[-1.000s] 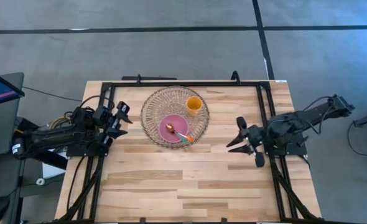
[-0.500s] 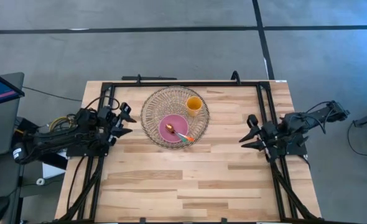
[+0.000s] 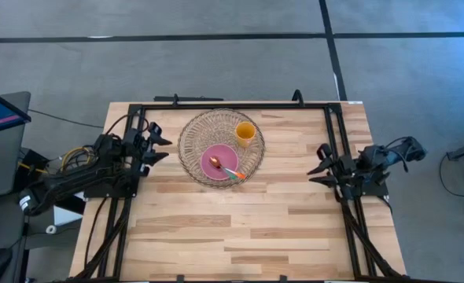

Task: Pick & Place Utensil
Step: Return to Home Position

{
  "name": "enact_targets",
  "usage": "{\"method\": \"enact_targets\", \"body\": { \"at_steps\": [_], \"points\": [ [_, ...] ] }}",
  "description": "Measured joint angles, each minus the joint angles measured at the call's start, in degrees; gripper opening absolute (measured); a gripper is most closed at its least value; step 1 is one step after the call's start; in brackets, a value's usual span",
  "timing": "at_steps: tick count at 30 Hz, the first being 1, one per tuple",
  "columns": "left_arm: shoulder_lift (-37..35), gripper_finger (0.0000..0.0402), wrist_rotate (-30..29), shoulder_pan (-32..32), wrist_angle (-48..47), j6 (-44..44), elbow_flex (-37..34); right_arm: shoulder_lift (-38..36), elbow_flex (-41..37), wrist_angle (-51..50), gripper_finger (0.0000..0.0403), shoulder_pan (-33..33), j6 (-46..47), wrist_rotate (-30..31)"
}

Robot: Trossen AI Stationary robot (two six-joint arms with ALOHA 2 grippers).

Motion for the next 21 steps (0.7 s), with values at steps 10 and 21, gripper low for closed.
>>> {"method": "enact_targets", "body": {
  "at_steps": [10, 21],
  "points": [
    [0.00, 0.0191, 0.39, 4.20, -0.55, -0.47, 0.02, -0.38, -1.78, -3.22, 0.0082, -1.43, 0.46, 4.37],
    [0.05, 0.0191, 1.25, 5.13, -0.92, -1.75, 0.04, -0.55, -7.55, 1.34, 0.0082, -5.60, -1.10, 3.78]
  ]
}}
